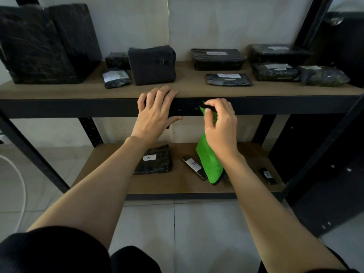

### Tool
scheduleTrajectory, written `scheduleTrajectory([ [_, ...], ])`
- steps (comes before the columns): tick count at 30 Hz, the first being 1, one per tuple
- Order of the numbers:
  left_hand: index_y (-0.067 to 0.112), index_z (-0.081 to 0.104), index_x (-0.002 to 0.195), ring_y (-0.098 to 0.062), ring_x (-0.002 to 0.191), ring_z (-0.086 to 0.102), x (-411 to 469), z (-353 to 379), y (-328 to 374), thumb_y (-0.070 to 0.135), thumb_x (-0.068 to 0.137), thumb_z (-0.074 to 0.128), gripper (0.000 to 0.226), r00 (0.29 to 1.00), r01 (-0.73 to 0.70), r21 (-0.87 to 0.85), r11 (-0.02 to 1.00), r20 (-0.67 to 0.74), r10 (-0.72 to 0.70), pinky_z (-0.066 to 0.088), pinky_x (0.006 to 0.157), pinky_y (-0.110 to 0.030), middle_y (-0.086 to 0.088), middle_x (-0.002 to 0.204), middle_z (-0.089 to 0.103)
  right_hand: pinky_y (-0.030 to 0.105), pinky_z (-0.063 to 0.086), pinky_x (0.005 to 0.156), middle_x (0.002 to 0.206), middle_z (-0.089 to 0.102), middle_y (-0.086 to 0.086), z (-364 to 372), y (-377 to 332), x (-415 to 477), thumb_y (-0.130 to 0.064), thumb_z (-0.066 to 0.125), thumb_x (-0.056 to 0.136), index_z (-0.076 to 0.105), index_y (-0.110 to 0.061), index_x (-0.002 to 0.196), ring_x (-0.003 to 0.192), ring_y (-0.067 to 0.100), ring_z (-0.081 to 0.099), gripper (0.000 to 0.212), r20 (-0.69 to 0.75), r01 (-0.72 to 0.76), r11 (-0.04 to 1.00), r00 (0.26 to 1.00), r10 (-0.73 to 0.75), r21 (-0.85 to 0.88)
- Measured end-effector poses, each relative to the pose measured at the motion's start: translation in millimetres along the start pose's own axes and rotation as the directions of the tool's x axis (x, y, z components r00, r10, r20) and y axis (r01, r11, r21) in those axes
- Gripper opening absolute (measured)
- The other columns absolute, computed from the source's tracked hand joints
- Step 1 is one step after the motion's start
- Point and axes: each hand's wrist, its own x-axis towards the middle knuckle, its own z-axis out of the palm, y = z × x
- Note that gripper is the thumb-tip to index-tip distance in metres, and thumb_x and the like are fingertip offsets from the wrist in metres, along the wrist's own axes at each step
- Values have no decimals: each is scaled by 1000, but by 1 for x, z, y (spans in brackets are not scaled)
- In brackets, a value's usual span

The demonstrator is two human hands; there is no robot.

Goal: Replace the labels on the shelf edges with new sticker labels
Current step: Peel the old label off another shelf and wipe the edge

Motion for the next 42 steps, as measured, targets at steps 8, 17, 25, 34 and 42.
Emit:
scheduleTrajectory([
  [8,6,50,127,-36,112,51,0,8,-3,49,83,54,62,998,-26,-7,1000,-60,26,34,97,-47,-17,123,55,26,36,86,90,63,10,6,8,-6,-5,58,88,66,-3,100,87,23,56,14,11,77,991,997,-77,-111],
  [17,10,43,127,-29,112,40,1,13,-5,49,84,51,58,994,-31,1,1000,-107,31,32,96,-43,-16,122,56,24,28,84,89,61,8,4,8,3,-4,58,86,65,-6,96,87,22,53,13,99,90,985,992,-76,-148],
  [25,6,52,124,-29,109,42,1,5,-1,45,80,61,60,995,-25,53,998,-91,30,27,94,-40,-17,119,58,31,30,86,93,60,7,-6,4,13,-8,56,88,65,-9,99,93,23,53,14,260,119,973,964,-65,-198],
  [34,7,56,123,-32,105,54,0,1,1,46,76,70,63,998,-10,107,994,-63,17,32,94,-41,-14,119,59,27,30,85,86,53,-3,-20,6,4,-7,49,86,58,-10,87,88,14,46,9,286,-48,999,957,46,0],
  [42,8,55,124,-29,109,49,-1,3,2,47,78,63,60,998,-7,95,995,-64,13,34,96,-42,-13,121,58,18,35,80,100,57,12,1,-1,4,-8,58,89,58,-2,104,97,22,51,16,163,35,998,986,-26,-51],
])
